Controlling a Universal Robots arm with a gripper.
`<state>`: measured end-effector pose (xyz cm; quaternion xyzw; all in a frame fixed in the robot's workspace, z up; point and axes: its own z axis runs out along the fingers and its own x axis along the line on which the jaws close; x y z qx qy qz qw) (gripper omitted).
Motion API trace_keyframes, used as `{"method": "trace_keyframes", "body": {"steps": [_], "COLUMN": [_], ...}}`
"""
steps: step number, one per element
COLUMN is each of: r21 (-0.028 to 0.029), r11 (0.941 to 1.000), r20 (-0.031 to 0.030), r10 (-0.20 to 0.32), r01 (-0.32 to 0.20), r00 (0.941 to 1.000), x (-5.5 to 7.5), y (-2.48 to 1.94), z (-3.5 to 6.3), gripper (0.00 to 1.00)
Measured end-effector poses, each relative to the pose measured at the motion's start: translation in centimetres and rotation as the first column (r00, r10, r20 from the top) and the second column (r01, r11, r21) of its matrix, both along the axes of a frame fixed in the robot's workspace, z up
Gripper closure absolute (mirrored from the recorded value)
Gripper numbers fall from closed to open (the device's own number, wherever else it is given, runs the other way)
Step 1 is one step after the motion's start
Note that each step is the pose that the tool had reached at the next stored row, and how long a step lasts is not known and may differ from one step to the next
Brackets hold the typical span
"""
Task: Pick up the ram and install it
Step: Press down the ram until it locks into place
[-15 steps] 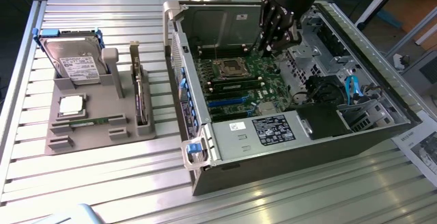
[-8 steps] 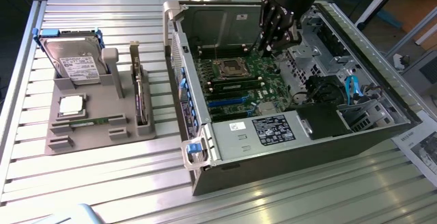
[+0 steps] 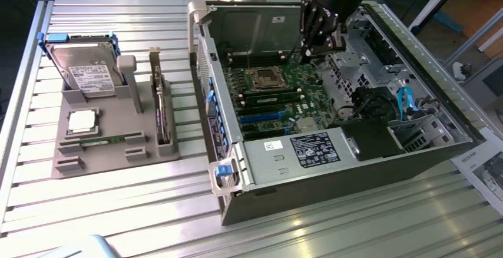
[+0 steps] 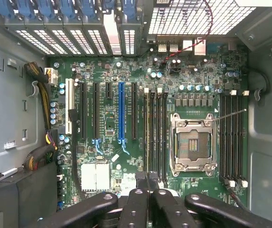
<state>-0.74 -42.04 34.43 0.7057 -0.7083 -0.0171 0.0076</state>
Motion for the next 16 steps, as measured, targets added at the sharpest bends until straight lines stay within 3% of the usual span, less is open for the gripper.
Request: {"method": "trace_keyframes", "body": {"steps": [9, 16], "r21": [0.0, -0.0001], "r11": [1.0, 1.0], "r20": [0.0, -0.0021], "r10": [0.0, 0.0], "r01": [0.0, 0.0], "r00": [1.0, 1.0], "x": [0.0, 2.0], "y": [0.0, 0.0], "z": [0.0, 0.0], "gripper": [0.9, 0.9]}}
